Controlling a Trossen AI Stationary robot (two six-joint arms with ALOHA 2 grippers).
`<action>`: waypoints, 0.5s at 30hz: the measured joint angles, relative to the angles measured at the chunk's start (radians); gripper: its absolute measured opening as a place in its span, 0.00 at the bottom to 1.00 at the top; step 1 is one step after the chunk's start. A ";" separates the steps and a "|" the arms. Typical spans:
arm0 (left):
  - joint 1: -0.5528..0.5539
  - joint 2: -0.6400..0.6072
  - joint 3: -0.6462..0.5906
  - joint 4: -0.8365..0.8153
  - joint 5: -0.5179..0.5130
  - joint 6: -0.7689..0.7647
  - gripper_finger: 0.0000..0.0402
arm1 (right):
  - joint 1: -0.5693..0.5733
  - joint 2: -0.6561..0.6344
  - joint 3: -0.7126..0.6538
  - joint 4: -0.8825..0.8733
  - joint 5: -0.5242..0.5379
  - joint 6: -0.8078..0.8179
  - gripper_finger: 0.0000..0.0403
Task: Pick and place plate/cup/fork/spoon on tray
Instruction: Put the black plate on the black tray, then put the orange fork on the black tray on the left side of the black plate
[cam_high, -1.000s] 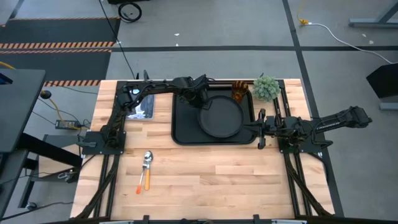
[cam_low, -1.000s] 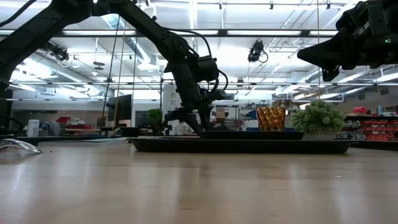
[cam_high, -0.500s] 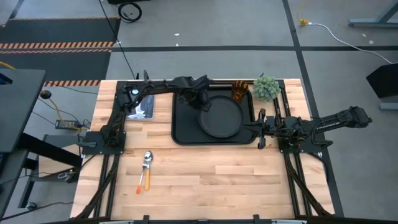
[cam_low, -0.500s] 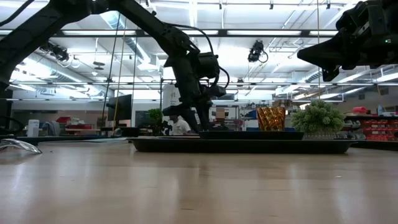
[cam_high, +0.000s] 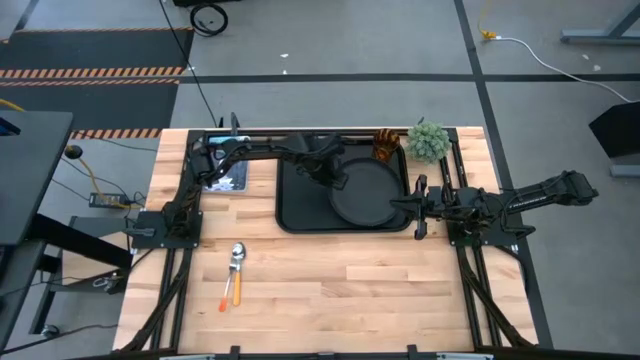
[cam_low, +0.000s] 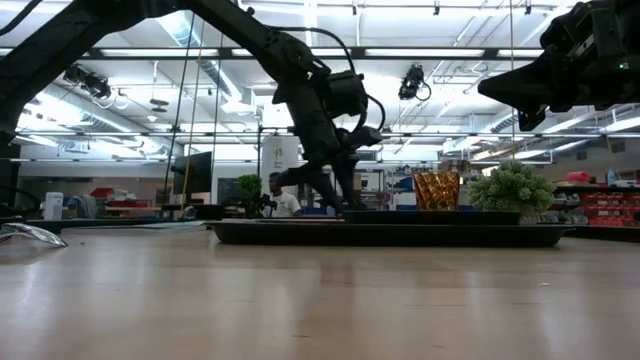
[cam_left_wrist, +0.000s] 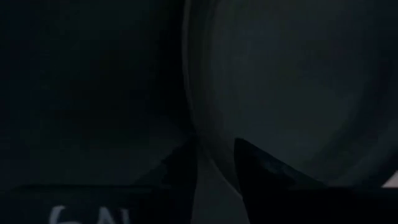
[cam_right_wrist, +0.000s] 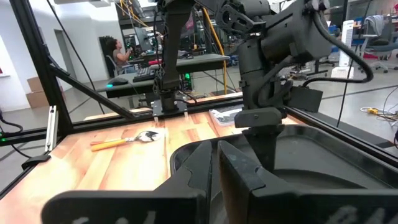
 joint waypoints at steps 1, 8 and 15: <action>-0.004 0.000 0.000 0.018 0.001 0.000 0.28 | 0.000 0.000 0.000 0.000 0.000 0.000 0.08; -0.005 -0.004 0.000 -0.020 0.063 0.023 0.28 | 0.000 0.000 0.000 0.000 0.000 0.000 0.08; -0.041 -0.075 0.000 -0.201 0.074 0.072 0.28 | 0.000 0.000 0.000 0.000 0.000 0.000 0.08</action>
